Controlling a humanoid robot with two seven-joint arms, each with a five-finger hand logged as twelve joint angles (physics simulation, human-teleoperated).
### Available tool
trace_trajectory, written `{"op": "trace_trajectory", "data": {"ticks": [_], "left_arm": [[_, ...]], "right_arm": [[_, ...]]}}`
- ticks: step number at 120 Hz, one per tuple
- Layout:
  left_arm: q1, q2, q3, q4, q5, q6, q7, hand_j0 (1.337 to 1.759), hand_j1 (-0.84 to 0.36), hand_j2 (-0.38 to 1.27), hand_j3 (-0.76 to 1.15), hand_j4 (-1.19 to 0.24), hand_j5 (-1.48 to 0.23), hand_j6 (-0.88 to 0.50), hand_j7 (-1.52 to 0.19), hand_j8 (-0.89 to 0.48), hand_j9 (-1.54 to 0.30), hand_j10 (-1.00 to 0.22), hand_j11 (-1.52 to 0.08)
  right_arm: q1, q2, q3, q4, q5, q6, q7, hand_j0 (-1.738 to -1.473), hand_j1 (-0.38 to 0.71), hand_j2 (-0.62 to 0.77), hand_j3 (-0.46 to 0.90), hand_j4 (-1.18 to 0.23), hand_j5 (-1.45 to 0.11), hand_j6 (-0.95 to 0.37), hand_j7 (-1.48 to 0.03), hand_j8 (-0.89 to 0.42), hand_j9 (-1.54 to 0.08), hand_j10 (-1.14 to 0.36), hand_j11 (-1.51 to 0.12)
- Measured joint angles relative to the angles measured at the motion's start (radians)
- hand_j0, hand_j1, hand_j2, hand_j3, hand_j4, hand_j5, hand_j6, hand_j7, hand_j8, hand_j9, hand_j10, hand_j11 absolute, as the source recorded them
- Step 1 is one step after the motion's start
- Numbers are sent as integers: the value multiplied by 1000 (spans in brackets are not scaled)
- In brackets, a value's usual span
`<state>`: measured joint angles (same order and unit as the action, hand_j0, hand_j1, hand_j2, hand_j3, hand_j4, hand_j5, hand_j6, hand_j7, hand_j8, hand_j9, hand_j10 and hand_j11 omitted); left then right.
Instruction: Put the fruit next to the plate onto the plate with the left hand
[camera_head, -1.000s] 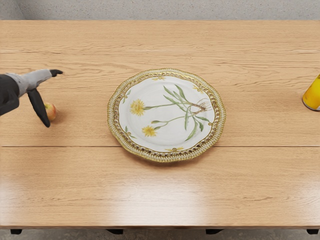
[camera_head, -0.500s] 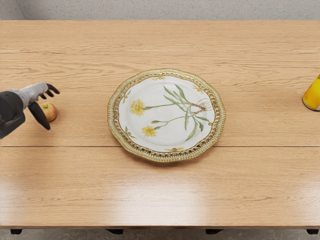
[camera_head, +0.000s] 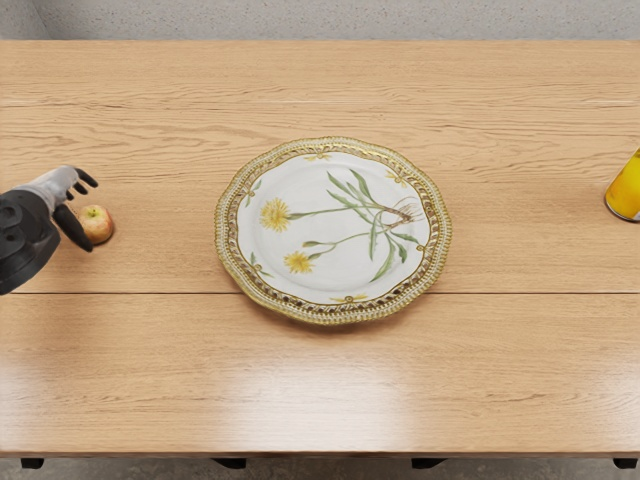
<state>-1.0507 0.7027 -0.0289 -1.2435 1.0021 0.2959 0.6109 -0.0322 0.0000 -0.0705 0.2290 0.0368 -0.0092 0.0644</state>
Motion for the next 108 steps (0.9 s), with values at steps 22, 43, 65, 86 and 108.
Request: {"op": "trace_trajectory", "data": {"ticks": [22, 43, 65, 86, 108], "left_arm": [[6, -16, 1, 16, 0, 4, 0, 1658, -53, 72, 0, -342, -440, -344, -440, -344, -440, -342, -439], [15, -23, 1, 19, 0, 5, 0, 1658, -136, 86, 0, -411, -530, -412, -529, -412, -529, -410, -529], [20, -42, 1, 19, 0, 5, 0, 1657, -229, 80, 0, -497, -648, -471, -647, -498, -647, -497, -646], [20, -42, 2, 19, -1, 3, 1, 1654, -235, 78, 0, -553, -748, -417, -742, -460, -742, -557, -741], [19, -42, -4, 19, -11, 2, 1, 1653, -248, 136, 0, -573, -835, -379, -827, -434, -829, -617, -826]], "right_arm": [[0, 0, 0, 0, 0, 0, 0, -1658, -335, -2, 0, -12, -15, -12, -15, -11, -15, -11, -15], [0, 0, 0, 0, 0, 0, 0, -1658, -335, -2, 0, -12, -15, -12, -15, -11, -15, -11, -15], [0, 0, 0, 0, 0, 0, 0, -1658, -335, -2, 0, -12, -15, -12, -15, -11, -15, -11, -15], [0, 0, 0, 0, 0, 0, 0, -1658, -335, -2, 0, -12, -15, -12, -15, -11, -15, -11, -15], [0, 0, 0, 0, 0, 0, 0, -1658, -335, -2, 0, -12, -15, -11, -15, -11, -15, -11, -15]]}}
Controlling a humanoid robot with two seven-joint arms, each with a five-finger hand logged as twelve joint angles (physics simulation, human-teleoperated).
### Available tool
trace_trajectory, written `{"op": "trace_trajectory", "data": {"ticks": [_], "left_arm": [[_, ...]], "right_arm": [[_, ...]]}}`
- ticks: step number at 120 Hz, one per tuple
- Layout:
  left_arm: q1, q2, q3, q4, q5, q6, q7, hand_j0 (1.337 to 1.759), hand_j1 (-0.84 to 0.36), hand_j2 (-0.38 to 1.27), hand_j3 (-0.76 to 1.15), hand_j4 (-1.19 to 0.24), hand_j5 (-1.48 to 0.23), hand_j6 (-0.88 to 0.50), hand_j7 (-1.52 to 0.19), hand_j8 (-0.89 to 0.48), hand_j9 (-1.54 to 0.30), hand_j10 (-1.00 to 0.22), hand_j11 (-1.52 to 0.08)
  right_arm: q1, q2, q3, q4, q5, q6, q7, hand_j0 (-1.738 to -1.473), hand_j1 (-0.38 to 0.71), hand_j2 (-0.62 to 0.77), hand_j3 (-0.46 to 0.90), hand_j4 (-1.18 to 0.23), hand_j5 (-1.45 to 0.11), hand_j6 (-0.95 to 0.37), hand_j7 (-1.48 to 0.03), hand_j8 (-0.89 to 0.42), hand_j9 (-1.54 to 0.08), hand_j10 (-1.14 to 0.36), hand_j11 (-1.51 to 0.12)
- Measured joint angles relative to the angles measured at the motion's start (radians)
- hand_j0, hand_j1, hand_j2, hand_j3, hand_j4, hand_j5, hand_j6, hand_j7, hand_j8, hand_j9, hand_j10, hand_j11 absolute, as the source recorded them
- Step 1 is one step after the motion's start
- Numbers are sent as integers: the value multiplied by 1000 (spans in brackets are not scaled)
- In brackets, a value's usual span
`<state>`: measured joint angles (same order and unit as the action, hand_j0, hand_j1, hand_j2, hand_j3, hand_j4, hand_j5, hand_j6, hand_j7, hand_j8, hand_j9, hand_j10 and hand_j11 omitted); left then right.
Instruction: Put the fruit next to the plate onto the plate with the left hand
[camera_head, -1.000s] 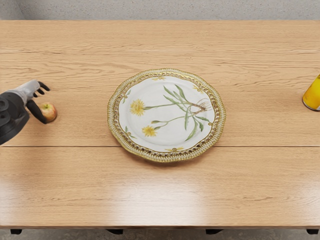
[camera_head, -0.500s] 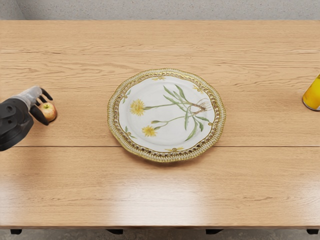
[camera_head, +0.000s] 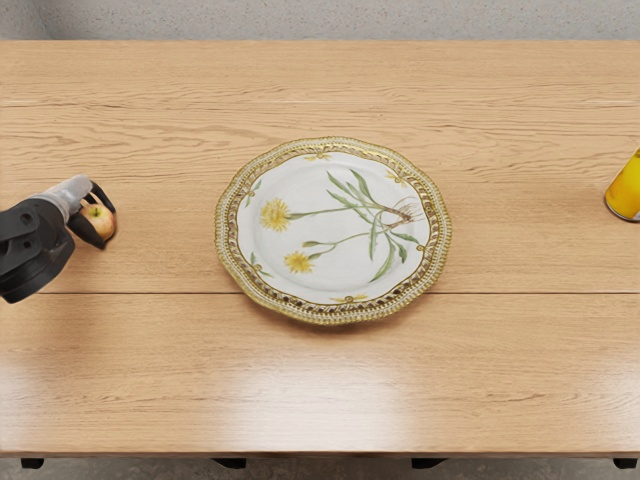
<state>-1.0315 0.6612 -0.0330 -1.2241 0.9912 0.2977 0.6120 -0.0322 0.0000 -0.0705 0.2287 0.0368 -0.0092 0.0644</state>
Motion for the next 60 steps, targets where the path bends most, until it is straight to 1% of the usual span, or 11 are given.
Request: {"op": "trace_trajectory", "data": {"ticks": [6, 11, 27, 31, 38, 47, 50, 53, 57, 58, 60], "left_arm": [[-3, 0, -15, 0, -20, -3, 0, 1653, -250, 169, 0, -573, -849, -379, -842, -438, -843, -628, -841], [-7, 0, -38, 0, -47, -7, 0, 1653, -248, 164, 0, -576, -859, -377, -852, -432, -854, -635, -852], [-15, -2, -164, 0, -175, -68, 0, 1653, -245, 161, 0, -568, -878, -369, -866, -427, -869, -645, -867], [-19, -26, -192, 0, -192, -80, 0, 1653, -246, 159, 0, -572, -878, -366, -865, -412, -870, -647, -867], [-29, -35, -237, -1, -216, -96, -1, 1653, -242, 212, 0, -588, -883, -376, -868, -427, -869, -647, -868], [-44, -51, -294, -2, -238, -128, 0, 1653, -254, 171, 0, -592, -875, -374, -860, -408, -868, -650, -866], [-54, -66, -308, -3, -247, -139, 0, 1654, -267, 217, 0, -591, -877, -374, -860, -406, -865, -650, -864], [-60, -81, -321, -4, -253, -148, -1, 1654, -273, 213, 0, -605, -877, -372, -861, -399, -865, -650, -864], [-65, -97, -339, -5, -261, -159, -1, 1655, -287, 266, 0, -603, -879, -367, -861, -403, -863, -650, -862], [-70, -100, -343, -6, -263, -162, -1, 1655, -293, 306, 0, -604, -882, -359, -861, -413, -861, -651, -859], [-78, -103, -352, -6, -266, -166, -1, 1655, -295, 307, 0, -602, -886, -358, -863, -399, -861, -650, -860]], "right_arm": [[0, 0, 0, 0, 0, 0, 0, -1658, -335, -2, 0, -12, -15, -11, -15, -11, -15, -11, -15], [0, 0, 0, 0, 0, 0, 0, -1658, -335, -2, 0, -12, -15, -11, -15, -11, -15, -11, -15], [0, 0, 0, 0, 0, 0, 0, -1658, -335, -2, 0, -12, -15, -11, -15, -11, -15, -11, -15], [0, 0, 0, 0, 0, 0, 0, -1658, -335, -2, 0, -12, -15, -11, -15, -11, -15, -11, -15], [0, 0, 0, 0, 0, 0, 0, -1658, -335, -2, 0, -12, -15, -11, -15, -11, -15, -11, -15], [0, 0, 0, 0, 0, 0, 0, -1658, -335, -2, 0, -12, -15, -11, -15, -11, -15, -11, -15], [0, 0, 0, 0, 0, 0, 0, -1658, -335, -2, 0, -12, -15, -11, -15, -11, -15, -11, -15], [0, 0, 0, 0, 0, 0, 0, -1658, -335, -2, 0, -12, -15, -11, -15, -11, -15, -11, -15], [0, 0, 0, 0, 0, 0, 0, -1658, -335, -2, 0, -12, -15, -11, -15, -11, -15, -11, -15], [0, 0, 0, 0, 0, 0, 0, -1658, -335, -2, 0, -12, -15, -11, -15, -11, -15, -11, -15], [0, 0, 0, 0, 0, 0, 0, -1658, -335, -2, 0, -12, -15, -11, -15, -11, -15, -11, -15]]}}
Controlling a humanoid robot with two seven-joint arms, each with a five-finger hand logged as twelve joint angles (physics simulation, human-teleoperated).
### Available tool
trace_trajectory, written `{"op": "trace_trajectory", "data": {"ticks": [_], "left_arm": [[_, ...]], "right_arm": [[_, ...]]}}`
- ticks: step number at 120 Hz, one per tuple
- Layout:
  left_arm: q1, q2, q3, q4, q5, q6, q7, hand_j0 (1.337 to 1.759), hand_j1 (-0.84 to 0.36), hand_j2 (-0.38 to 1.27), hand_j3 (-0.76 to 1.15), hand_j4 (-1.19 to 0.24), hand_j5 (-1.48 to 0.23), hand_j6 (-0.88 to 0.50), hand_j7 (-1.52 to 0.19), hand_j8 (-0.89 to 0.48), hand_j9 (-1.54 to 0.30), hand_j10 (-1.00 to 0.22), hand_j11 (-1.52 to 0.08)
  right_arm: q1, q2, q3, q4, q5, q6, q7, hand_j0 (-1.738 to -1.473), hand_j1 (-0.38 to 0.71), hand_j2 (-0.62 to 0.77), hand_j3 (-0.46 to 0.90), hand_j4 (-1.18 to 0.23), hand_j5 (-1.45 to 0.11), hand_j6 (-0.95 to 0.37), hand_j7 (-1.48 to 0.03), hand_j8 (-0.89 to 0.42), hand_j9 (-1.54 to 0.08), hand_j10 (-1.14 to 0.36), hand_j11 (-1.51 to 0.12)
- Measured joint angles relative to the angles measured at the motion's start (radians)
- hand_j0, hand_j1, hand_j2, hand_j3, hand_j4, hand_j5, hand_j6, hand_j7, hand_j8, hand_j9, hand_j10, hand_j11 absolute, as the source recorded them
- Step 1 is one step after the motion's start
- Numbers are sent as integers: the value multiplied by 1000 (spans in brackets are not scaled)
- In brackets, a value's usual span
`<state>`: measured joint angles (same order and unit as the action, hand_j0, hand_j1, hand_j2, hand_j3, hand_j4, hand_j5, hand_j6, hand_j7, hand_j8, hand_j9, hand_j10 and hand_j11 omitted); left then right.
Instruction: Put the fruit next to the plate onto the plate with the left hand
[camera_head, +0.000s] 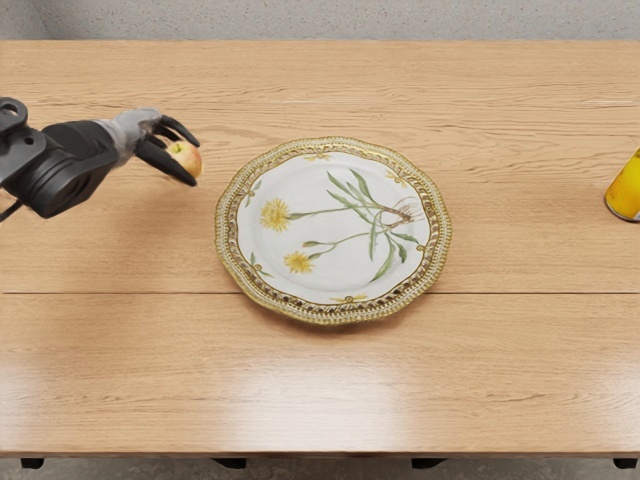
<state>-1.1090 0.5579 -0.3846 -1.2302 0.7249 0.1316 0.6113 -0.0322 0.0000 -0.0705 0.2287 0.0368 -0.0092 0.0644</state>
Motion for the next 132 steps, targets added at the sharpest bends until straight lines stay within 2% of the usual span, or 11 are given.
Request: {"op": "trace_trajectory", "data": {"ticks": [3, 10, 32, 44, 71, 78, 93, 109, 120, 132], "left_arm": [[-7, -13, -11, -1, -1, -5, 0, 1655, -298, 238, 0, -594, -885, -356, -864, -380, -863, -649, -862], [-20, -57, -28, -2, -5, -13, 0, 1654, -300, 207, 0, -592, -885, -349, -863, -373, -863, -649, -863], [-27, -212, -41, -3, -11, -22, 0, 1656, -329, 308, 0, -596, -897, -336, -861, -369, -858, -637, -862], [-15, -266, -34, -2, -9, -23, 0, 1655, -311, 229, 0, -598, -902, -335, -865, -367, -858, -639, -862], [-15, -310, 42, 3, -9, -24, 0, 1655, -283, 223, 0, -614, -907, -349, -869, -379, -857, -641, -858], [-26, -336, 68, 4, -5, -23, 0, 1655, -261, 228, 0, -594, -857, -358, -827, -379, -819, -607, -821], [-69, -327, 90, 2, -3, -47, 0, 1657, -35, 140, 0, -370, -526, -242, -510, -253, -506, -376, -507], [-72, -252, -37, -1, -31, -186, 0, 1657, 129, 77, 0, -211, -297, -145, -288, -150, -286, -214, -286], [-58, -168, -144, 0, -168, -335, 0, 1658, 201, 51, 0, -141, -197, -99, -192, -102, -190, -143, -191], [-42, -88, -202, 1, -354, -521, 0, 1658, 252, 32, 0, -92, -128, -66, -125, -69, -124, -93, -124]], "right_arm": [[0, 0, 0, 0, 0, 0, 0, -1658, -335, -2, 0, -12, -15, -11, -15, -11, -15, -11, -15], [0, 0, 0, 0, 0, 0, 0, -1658, -335, -2, 0, -12, -15, -11, -15, -11, -15, -11, -15], [0, 0, 0, 0, 0, 0, 0, -1658, -335, -2, 0, -12, -15, -11, -15, -11, -15, -11, -15], [0, 0, 0, 0, 0, 0, 0, -1658, -335, -2, 0, -11, -15, -11, -15, -11, -15, -11, -15], [0, 0, 0, 0, 0, 0, 0, -1658, -335, -2, 0, -11, -15, -11, -15, -11, -15, -11, -15], [0, 0, 0, 0, 0, 0, 0, -1658, -335, -2, 0, -11, -15, -11, -15, -11, -15, -11, -15], [0, 0, 0, 0, 0, 0, 0, -1658, -335, -2, 0, -11, -15, -11, -15, -11, -15, -11, -15], [0, 0, 0, 0, 0, 0, 0, -1658, -335, -2, 0, -11, -15, -11, -15, -11, -15, -11, -15], [0, 0, 0, 0, 0, 0, 0, -1658, -335, -2, 0, -11, -15, -11, -15, -11, -15, -11, -15], [0, 0, 0, 0, 0, 0, 0, -1658, -335, -2, 0, -11, -15, -11, -15, -11, -15, -11, -15]]}}
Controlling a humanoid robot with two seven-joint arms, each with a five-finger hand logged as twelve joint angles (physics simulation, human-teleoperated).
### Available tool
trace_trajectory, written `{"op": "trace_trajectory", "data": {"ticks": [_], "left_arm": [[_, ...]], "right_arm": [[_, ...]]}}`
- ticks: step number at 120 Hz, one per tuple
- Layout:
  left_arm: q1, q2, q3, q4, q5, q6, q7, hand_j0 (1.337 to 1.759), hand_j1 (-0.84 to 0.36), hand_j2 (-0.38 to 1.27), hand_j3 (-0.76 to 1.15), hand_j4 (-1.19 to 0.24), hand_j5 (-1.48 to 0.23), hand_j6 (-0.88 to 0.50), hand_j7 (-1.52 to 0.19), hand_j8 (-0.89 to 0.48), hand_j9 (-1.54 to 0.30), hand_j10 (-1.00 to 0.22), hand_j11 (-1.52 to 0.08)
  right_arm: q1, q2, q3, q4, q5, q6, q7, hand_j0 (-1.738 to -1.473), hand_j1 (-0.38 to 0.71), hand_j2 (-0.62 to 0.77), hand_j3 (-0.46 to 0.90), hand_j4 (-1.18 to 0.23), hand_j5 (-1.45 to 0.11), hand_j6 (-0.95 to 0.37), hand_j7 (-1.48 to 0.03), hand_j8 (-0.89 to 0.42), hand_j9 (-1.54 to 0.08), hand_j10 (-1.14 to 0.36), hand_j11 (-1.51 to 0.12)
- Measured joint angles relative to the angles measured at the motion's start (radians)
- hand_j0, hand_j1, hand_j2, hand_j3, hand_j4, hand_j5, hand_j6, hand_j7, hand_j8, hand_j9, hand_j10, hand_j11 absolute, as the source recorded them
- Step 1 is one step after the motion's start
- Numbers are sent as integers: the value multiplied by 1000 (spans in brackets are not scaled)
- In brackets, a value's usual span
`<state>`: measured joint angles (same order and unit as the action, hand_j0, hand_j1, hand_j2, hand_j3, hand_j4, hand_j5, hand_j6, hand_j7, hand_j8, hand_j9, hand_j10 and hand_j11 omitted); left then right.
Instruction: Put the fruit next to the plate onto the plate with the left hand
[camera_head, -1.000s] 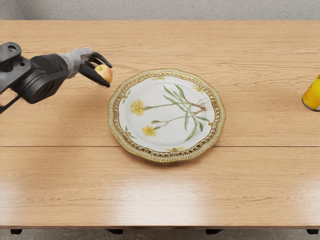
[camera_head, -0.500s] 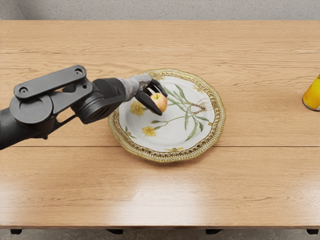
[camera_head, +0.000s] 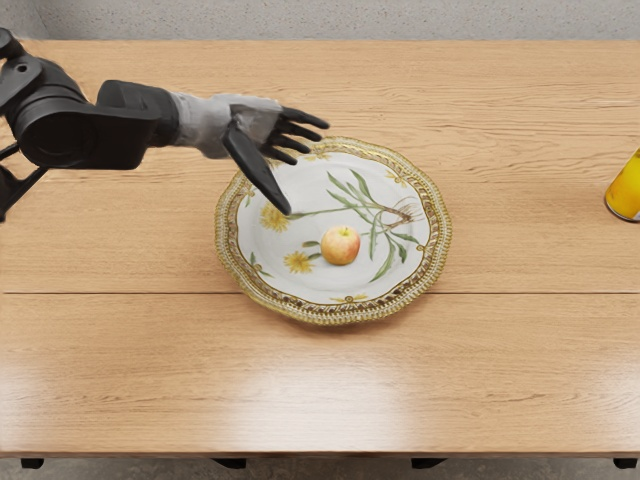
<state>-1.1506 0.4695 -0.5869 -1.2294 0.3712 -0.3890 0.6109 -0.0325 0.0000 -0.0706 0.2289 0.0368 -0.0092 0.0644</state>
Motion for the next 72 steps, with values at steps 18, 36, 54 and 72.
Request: {"op": "trace_trajectory", "data": {"ticks": [18, 36, 54, 72], "left_arm": [[125, 79, -102, 0, -204, -160, 0, 1658, 295, 17, 0, -51, -70, -39, -69, -40, -68, -52, -68], [223, 231, -167, 4, -441, -207, 0, 1658, 315, 9, 0, -31, -42, -25, -41, -25, -41, -31, -41], [292, 348, -181, 25, -604, -219, 0, 1658, 327, 6, 0, -19, -27, -16, -27, -16, -26, -19, -26], [293, 439, -182, 84, -639, -222, 0, 1658, 332, 4, 0, -13, -19, -11, -19, -11, -19, -13, -19]], "right_arm": [[0, 0, 0, 0, 0, 0, 0, -1658, -335, -2, 0, -11, -15, -11, -15, -11, -15, -11, -15], [0, 0, 0, 0, 0, 0, 0, -1658, -335, -2, 0, -11, -15, -11, -15, -11, -15, -11, -15], [0, 0, 0, 0, 0, 0, 0, -1658, -335, -2, 0, -11, -15, -11, -15, -11, -15, -11, -15], [0, 0, 0, 0, 0, 0, 0, -1658, -335, -2, 0, -11, -15, -11, -15, -11, -15, -11, -15]]}}
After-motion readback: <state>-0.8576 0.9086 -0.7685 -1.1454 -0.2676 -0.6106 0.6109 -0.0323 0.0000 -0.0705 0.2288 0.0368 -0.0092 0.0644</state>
